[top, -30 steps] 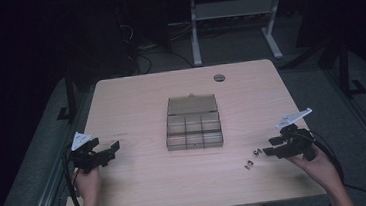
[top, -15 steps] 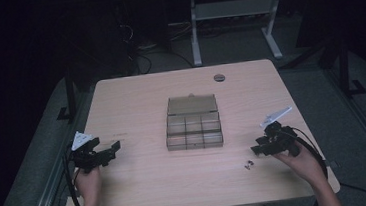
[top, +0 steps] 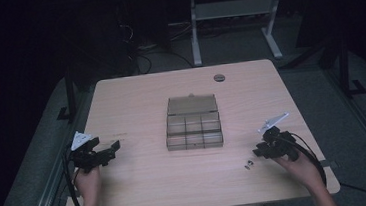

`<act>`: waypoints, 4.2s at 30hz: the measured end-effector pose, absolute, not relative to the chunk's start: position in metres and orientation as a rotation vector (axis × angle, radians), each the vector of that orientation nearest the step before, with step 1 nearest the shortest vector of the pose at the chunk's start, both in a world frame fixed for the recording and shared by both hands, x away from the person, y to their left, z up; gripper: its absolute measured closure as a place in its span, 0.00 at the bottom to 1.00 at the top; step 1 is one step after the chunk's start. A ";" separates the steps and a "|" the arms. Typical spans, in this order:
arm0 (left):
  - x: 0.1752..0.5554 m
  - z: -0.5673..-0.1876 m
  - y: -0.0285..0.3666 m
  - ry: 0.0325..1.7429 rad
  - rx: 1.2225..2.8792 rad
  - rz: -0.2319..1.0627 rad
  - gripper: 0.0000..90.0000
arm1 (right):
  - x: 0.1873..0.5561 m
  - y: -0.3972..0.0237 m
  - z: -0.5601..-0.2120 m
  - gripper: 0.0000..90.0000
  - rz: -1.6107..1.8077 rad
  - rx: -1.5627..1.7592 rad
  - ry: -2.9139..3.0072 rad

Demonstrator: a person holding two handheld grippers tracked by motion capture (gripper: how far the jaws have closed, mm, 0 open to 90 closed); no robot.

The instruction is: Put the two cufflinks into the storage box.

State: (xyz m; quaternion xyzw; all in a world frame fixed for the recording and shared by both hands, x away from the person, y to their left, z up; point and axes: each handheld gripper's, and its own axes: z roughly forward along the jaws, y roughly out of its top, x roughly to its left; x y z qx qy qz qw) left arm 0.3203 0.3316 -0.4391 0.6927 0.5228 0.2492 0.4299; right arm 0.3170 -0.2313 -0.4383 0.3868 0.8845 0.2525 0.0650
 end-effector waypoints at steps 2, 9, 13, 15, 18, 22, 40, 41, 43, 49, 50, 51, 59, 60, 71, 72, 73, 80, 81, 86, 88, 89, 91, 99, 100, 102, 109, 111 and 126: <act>0.320 -0.439 0.332 1.305 1.731 0.621 0.14 | 0.316 -0.231 -0.439 0.80 0.762 1.164 2.672; 0.320 -0.439 0.332 1.303 1.730 0.618 0.14 | 0.316 -0.229 -0.442 0.85 0.731 1.158 2.689; 0.320 -0.439 0.332 1.305 1.730 0.620 0.14 | 0.316 -0.228 -0.442 0.89 0.724 1.152 2.689; 0.320 -0.439 0.332 1.305 1.731 0.619 0.14 | 0.316 -0.228 -0.441 0.92 0.718 1.150 2.687; 0.320 -0.439 0.331 1.304 1.726 0.619 0.14 | 0.316 -0.230 -0.442 0.93 0.722 1.155 2.684; 0.320 -0.439 0.331 1.301 1.728 0.621 0.14 | 0.316 -0.231 -0.442 0.94 0.718 1.159 2.684; 0.320 -0.438 0.331 1.304 1.722 0.624 0.14 | 0.316 -0.232 -0.439 0.96 0.784 1.172 2.677; 0.320 -0.438 0.331 1.305 1.725 0.623 0.14 | 0.316 -0.232 -0.438 0.96 0.801 1.174 2.677; 0.319 -0.439 0.332 1.304 1.728 0.622 0.14 | 0.316 -0.233 -0.435 0.96 0.837 1.179 2.672; 0.320 -0.439 0.331 1.305 1.727 0.619 0.14 | 0.322 -0.235 -0.426 0.96 0.915 1.182 2.682; 0.320 -0.439 0.331 1.301 1.726 0.620 0.14 | 0.325 -0.235 -0.422 0.96 0.924 1.173 2.688; 0.320 -0.439 0.331 1.301 1.726 0.620 0.14 | 0.325 -0.235 -0.422 0.96 0.924 1.173 2.688; 0.320 -0.439 0.331 1.305 1.715 0.614 0.14 | 0.343 -0.220 -0.403 0.96 0.915 1.118 2.718; 0.320 -0.439 0.331 1.306 1.715 0.615 0.14 | 0.344 -0.218 -0.401 0.96 0.918 1.114 2.723; 0.320 -0.439 0.332 1.313 1.704 0.614 0.14 | 0.363 -0.198 -0.380 0.96 0.953 1.049 2.743; 0.320 -0.439 0.332 1.314 1.703 0.614 0.14 | 0.368 -0.193 -0.376 0.96 0.956 1.034 2.750; 0.320 -0.439 0.332 1.314 1.703 0.614 0.14 | 0.368 -0.193 -0.376 0.96 0.956 1.034 2.750; 0.320 -0.440 0.332 1.310 1.699 0.616 0.14 | 0.384 -0.171 -0.366 0.96 0.973 0.987 2.778; 0.320 -0.440 0.332 1.311 1.696 0.615 0.14 | 0.384 -0.171 -0.366 0.96 0.973 0.987 2.778; 0.320 -0.440 0.333 1.311 1.695 0.614 0.14 | 0.394 -0.158 -0.363 0.96 0.988 0.963 2.793; 0.320 -0.439 0.333 1.312 1.695 0.613 0.14 | 0.399 -0.150 -0.361 0.96 0.999 0.948 2.806; 0.320 -0.439 0.333 1.312 1.695 0.612 0.14 | 0.399 -0.150 -0.361 0.96 0.999 0.948 2.806; 0.320 -0.439 0.333 1.312 1.695 0.613 0.14 | 0.403 -0.141 -0.360 0.96 0.993 0.921 2.818; 0.320 -0.439 0.334 1.312 1.695 0.613 0.14 | 0.413 -0.118 -0.359 0.96 0.997 0.874 2.842; 0.319 -0.438 0.334 1.312 1.695 0.614 0.14 | 0.414 -0.114 -0.360 0.96 0.999 0.870 2.845; 0.319 -0.438 0.334 1.309 1.699 0.615 0.14 | 0.417 -0.105 -0.361 0.96 0.994 0.850 2.861; 0.319 -0.438 0.334 1.311 1.696 0.615 0.14 | 0.426 -0.089 -0.362 0.96 0.995 0.814 2.875; 0.319 -0.438 0.334 1.313 1.692 0.612 0.14 | 0.430 -0.082 -0.362 0.96 0.990 0.802 2.887; 0.319 -0.438 0.335 1.309 1.688 0.614 0.14 | 0.444 -0.051 -0.363 0.96 0.974 0.772 2.926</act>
